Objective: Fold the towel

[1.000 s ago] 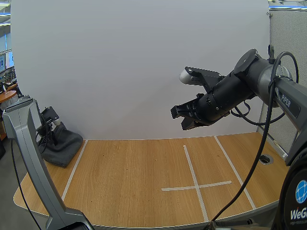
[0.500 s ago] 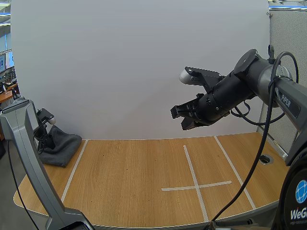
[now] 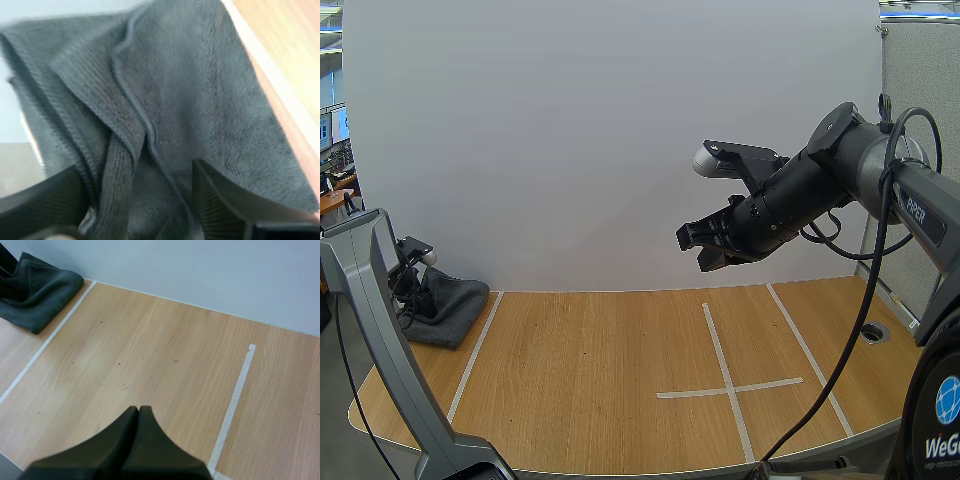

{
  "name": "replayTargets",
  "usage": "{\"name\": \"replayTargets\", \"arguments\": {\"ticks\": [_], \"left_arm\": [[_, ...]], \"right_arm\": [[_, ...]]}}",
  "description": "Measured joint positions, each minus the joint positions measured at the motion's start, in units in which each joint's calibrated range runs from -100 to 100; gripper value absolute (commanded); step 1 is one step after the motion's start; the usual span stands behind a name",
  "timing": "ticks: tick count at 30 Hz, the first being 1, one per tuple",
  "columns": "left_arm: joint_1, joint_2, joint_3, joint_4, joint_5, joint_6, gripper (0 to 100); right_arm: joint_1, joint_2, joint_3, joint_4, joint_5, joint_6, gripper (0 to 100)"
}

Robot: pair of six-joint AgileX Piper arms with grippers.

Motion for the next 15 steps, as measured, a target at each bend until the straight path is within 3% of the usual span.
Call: {"name": "replayTargets", "arguments": {"ticks": [7,12,14,15], "left_arm": [[0.00,-3.11,0.00,-1.12,0.00,-0.07,91],[0.87,-9.01,0.00,-5.43,0.13,-0.07,90],[1.18,-10.15,0.00,-6.19,0.13,-0.31,81],[1.46,-11.31,0.00,-6.50,0.13,-0.53,68]], "right_arm": [[0.00,0.00,0.00,0.22,0.00,-0.28,0],[0.00,0.00,0.00,0.71,0.00,-0.41,0],[0.00,0.00,0.00,0.83,0.00,-0.56,0],[0.00,0.00,0.00,0.98,0.00,-0.54,0]]}}
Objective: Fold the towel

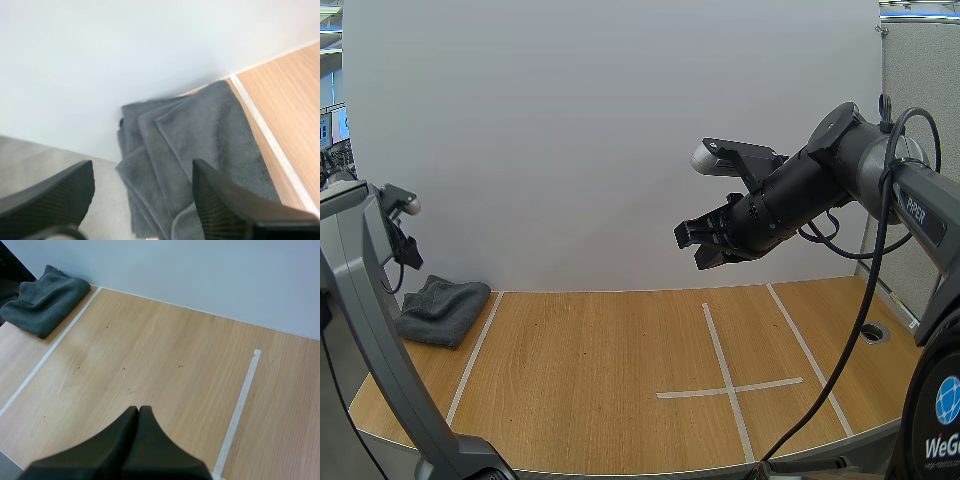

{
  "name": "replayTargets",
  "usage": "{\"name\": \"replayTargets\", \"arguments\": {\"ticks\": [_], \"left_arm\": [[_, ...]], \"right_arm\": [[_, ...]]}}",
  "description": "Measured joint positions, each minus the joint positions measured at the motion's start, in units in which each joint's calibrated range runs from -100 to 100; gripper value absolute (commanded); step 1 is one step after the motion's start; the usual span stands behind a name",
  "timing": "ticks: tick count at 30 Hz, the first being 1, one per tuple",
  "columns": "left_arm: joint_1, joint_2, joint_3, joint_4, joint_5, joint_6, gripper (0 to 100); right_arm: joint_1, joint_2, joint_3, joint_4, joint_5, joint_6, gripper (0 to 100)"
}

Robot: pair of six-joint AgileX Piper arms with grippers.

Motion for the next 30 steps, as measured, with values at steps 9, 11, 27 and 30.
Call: {"name": "replayTargets", "arguments": {"ticks": [9,11,27,30], "left_arm": [[3.15,-8.88,0.18,-3.55,0.22,-4.31,0],[3.97,-10.71,0.84,-4.74,0.22,-4.97,0],[6.50,-38.17,14.50,-21.42,-0.22,-6.85,0],[6.50,-39.19,14.50,-21.62,-0.22,-6.96,0]], "right_arm": [[0.00,0.00,0.00,2.04,0.12,-0.12,0],[0.00,0.00,0.00,2.68,0.12,-0.12,0],[0.00,0.00,0.00,10.80,-5.29,-0.15,0],[0.00,0.00,0.00,10.94,-5.43,-0.15,0]]}}
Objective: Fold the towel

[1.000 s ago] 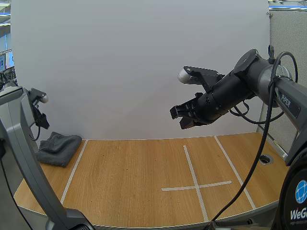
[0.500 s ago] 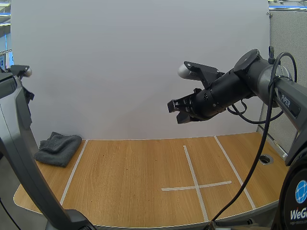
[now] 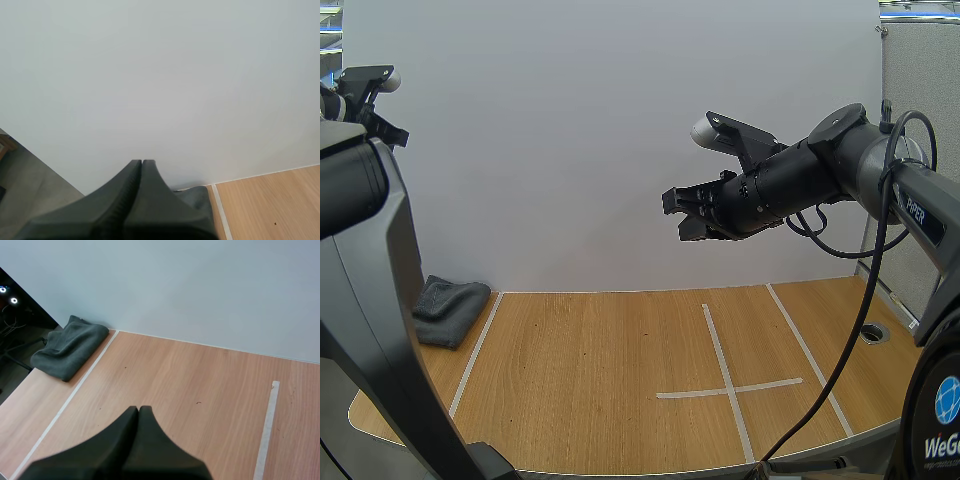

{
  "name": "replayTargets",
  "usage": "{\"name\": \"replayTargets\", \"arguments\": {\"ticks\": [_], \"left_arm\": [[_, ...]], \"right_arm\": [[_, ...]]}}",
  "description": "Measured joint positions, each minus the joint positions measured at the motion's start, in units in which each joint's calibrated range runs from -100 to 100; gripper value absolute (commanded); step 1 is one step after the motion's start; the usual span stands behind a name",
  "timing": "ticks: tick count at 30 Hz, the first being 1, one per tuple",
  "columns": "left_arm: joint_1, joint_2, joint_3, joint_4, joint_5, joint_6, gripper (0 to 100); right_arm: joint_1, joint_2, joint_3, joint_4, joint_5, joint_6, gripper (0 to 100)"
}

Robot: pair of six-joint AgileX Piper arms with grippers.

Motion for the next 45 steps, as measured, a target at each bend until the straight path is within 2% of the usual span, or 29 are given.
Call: {"name": "replayTargets", "arguments": {"ticks": [14,19,21,22,23,24,25,26,30,34,36,39,45], "left_arm": [[0.00,-0.13,0.11,-0.09,0.00,0.00,0],[-3.41,-0.39,0.11,1.44,-0.20,-0.18,0],[-6.42,-0.97,0.11,7.61,-0.64,-0.31,0],[-9.52,-1.25,0.11,8.84,-1.03,-0.30,0],[-13.52,-1.67,0.25,10.04,-1.24,-0.30,0],[-16.70,-2.09,0.25,10.30,-2.22,-0.30,0],[-18.94,-3.08,0.25,10.19,-4.81,-0.30,0],[-19.53,-3.63,0.25,10.19,-5.29,-0.30,0],[-19.96,-4.60,0.25,10.30,-5.84,-0.30,0],[-20.14,-4.88,0.25,10.30,-6.03,-0.30,0],[-20.14,-4.88,0.25,10.30,-6.03,-0.30,0],[-20.14,-4.88,0.25,10.40,-6.20,-0.30,0],[-20.14,-4.88,0.25,10.40,-6.35,-0.30,0]], "right_arm": [[0.00,0.00,0.00,0.10,-2.92,0.00,0],[0.00,0.00,0.00,0.10,-5.52,0.00,0],[0.00,0.00,0.00,-0.01,-6.78,0.00,0],[0.00,0.00,0.00,-0.30,-8.34,0.00,0],[0.00,0.00,0.00,-1.03,-10.06,0.71,0],[0.00,0.00,0.00,-1.80,-10.06,0.71,0],[0.00,-0.28,0.00,-2.81,-13.54,2.61,0],[0.00,-0.91,0.00,-5.14,-19.90,5.48,0],[0.00,-5.43,0.24,-7.80,-33.17,7.40,0],[0.00,-14.99,0.39,-10.67,-45.87,7.79,0],[0.00,-20.66,0.39,-10.56,-47.71,7.79,0],[0.00,-23.87,0.39,-10.56,-47.89,7.79,0],[3.03,-34.05,4.79,-12.25,-45.21,7.79,0]]}}
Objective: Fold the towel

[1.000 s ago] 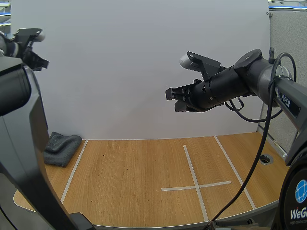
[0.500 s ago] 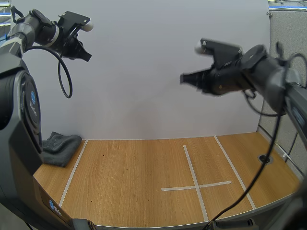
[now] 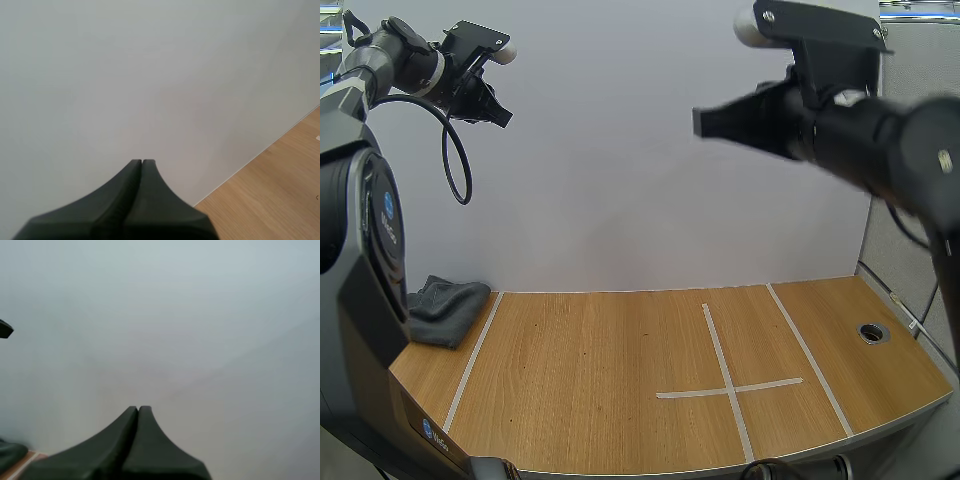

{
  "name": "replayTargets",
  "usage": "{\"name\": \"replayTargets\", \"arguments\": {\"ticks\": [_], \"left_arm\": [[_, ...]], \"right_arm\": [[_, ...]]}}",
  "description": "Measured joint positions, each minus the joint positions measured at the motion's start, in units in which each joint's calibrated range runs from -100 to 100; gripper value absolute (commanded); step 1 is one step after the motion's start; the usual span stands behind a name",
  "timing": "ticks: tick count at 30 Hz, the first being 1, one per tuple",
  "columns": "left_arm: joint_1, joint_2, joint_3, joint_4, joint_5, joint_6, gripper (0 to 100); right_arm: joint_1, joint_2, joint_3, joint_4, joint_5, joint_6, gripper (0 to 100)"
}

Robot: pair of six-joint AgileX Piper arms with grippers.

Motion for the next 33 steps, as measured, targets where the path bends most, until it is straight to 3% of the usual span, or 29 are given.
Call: {"name": "replayTargets", "arguments": {"ticks": [7,12,16,33], "left_arm": [[0.00,0.00,0.00,0.11,0.00,0.00,0],[0.00,0.00,0.00,0.21,0.00,0.00,0],[0.00,0.00,0.00,0.32,0.00,0.00,0],[0.00,-0.41,0.00,0.32,-0.37,0.00,0]], "right_arm": [[1.66,-12.26,24.71,-1.24,-7.70,0.02,0],[1.73,-16.71,36.89,-2.90,-16.38,0.02,0],[1.73,-21.26,44.81,-3.98,-16.93,0.02,0],[1.73,-21.77,46.35,-4.22,-16.49,0.02,0]]}}
